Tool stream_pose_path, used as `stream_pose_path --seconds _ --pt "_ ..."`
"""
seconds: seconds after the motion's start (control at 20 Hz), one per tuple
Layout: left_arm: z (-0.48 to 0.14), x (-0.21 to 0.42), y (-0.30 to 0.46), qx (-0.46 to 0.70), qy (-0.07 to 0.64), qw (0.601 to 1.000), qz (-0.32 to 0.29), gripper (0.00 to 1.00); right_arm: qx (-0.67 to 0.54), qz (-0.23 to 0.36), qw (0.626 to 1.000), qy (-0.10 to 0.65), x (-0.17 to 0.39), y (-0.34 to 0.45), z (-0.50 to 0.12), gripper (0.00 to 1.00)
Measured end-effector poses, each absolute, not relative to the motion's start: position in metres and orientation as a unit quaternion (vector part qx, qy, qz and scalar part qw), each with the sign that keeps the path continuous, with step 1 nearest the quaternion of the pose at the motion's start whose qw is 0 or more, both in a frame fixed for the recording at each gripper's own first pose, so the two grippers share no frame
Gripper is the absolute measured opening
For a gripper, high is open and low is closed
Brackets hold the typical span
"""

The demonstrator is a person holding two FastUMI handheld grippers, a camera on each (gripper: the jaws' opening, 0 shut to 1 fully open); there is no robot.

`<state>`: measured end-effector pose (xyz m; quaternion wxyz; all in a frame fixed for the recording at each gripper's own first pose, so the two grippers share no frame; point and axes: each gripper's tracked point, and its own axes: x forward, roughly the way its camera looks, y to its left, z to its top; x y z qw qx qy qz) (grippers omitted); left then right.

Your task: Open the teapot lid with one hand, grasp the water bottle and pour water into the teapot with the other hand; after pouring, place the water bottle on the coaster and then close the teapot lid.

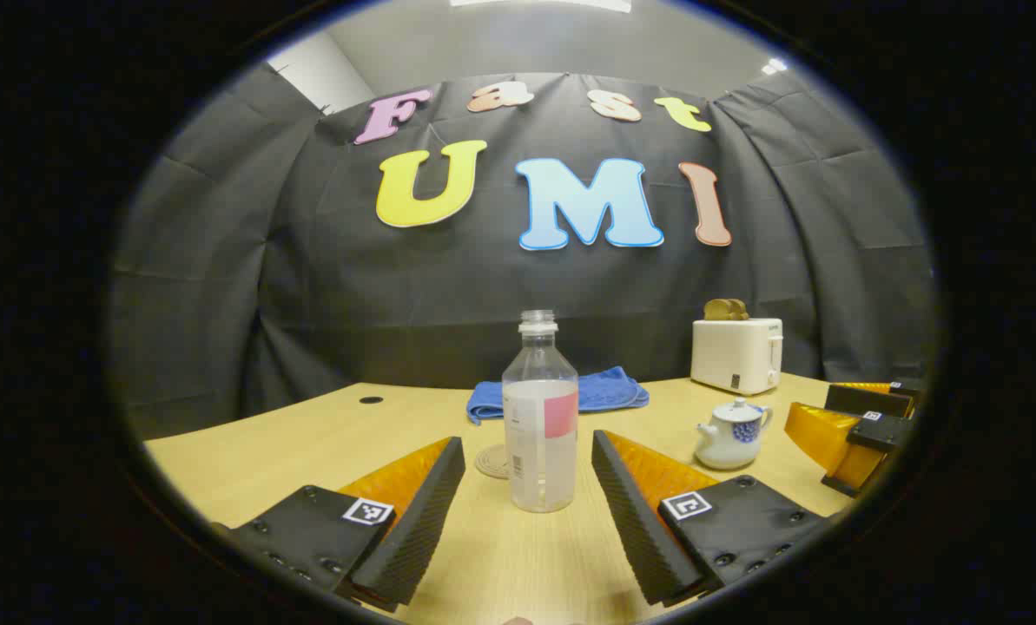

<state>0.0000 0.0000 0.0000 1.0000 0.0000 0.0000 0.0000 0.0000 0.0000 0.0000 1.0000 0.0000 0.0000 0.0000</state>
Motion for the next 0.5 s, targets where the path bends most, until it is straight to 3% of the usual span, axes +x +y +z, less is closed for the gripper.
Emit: stream_pose_path --seconds 0.5 --pt "0.0004 -0.0003 -0.0003 0.0 0.0 1.0 -0.001 1.0 0.001 -0.006 1.0 0.0 0.0034 -0.0016 -0.0003 0.8"
